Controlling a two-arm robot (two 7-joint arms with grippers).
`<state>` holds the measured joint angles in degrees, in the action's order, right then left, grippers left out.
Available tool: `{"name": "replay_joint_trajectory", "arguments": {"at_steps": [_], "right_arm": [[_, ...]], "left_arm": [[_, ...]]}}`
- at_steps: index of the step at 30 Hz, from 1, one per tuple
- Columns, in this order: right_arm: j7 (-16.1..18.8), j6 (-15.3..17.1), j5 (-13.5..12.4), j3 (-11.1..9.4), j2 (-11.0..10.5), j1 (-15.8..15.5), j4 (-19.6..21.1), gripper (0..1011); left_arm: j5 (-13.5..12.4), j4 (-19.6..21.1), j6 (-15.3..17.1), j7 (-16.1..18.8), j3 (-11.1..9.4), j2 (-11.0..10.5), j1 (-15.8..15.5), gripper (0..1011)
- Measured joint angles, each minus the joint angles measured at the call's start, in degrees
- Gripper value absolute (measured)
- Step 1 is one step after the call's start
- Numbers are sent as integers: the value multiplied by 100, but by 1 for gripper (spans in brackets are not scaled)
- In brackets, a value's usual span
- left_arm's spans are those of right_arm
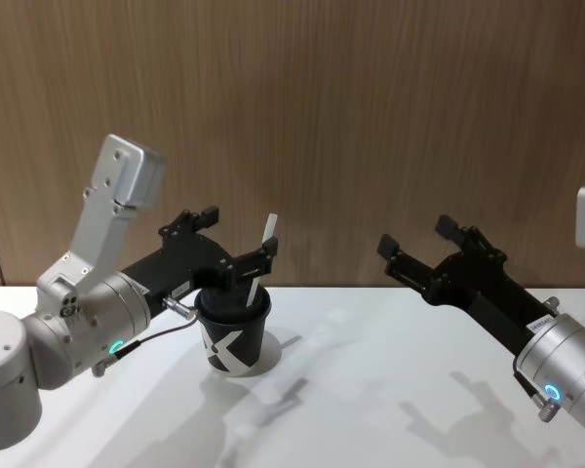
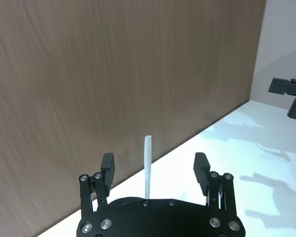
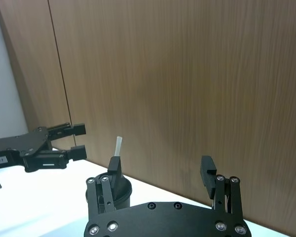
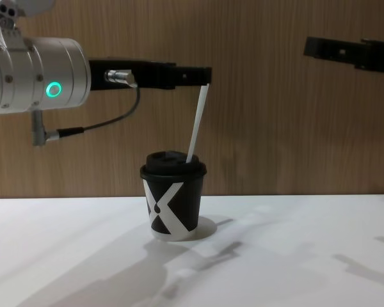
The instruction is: Pick up the straw with one hand, pass it to the other hand, and insert it into the cup.
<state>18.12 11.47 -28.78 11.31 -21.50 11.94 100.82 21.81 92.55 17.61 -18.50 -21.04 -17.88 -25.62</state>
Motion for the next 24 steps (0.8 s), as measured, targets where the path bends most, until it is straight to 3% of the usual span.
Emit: {"name": "replay_joint_trajectory", "arguments": {"at_steps": [24], "right_arm": [[-75,112,-202,-54,47,12,-38,1001]], "left_arm": [[20,-90,-8,-205,-187,-95,-102,1003]]}}
